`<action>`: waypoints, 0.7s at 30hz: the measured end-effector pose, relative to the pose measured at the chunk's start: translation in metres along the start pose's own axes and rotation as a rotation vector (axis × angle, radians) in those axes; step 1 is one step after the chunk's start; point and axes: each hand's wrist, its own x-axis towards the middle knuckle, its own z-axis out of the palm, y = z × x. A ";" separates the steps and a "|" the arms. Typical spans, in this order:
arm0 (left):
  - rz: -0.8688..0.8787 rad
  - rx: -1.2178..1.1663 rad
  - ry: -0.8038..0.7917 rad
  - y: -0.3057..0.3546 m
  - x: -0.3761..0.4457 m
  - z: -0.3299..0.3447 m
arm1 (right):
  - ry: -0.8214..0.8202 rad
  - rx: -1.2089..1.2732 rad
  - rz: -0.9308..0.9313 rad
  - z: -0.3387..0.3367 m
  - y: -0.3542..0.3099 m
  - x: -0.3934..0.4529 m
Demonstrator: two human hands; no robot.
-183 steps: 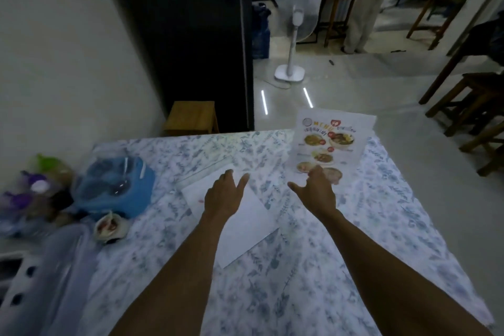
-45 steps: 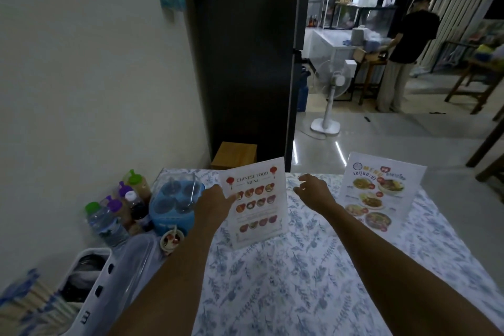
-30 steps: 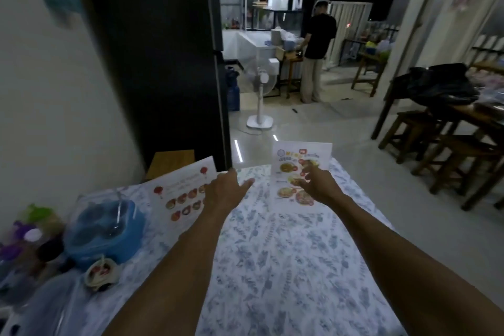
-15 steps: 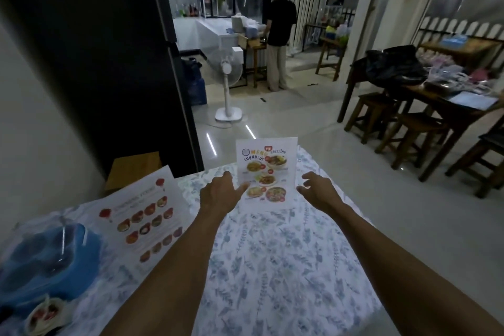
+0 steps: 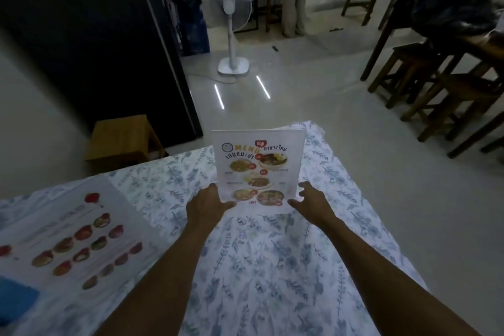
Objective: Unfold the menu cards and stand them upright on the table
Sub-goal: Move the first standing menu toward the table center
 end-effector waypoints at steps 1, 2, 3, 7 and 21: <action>-0.001 -0.018 0.000 0.003 0.007 0.005 | -0.021 0.004 -0.007 0.002 0.005 0.009; -0.008 -0.039 0.006 0.006 0.013 0.009 | -0.042 0.001 -0.021 0.003 0.009 0.018; -0.018 -0.060 0.015 0.009 0.017 0.010 | -0.067 -0.008 -0.046 0.003 0.011 0.024; -0.037 -0.072 0.039 0.017 0.034 0.012 | -0.121 -0.050 -0.153 -0.005 0.016 0.044; 0.100 -0.242 0.078 0.141 0.135 0.000 | 0.056 -0.162 -0.202 -0.127 0.012 0.181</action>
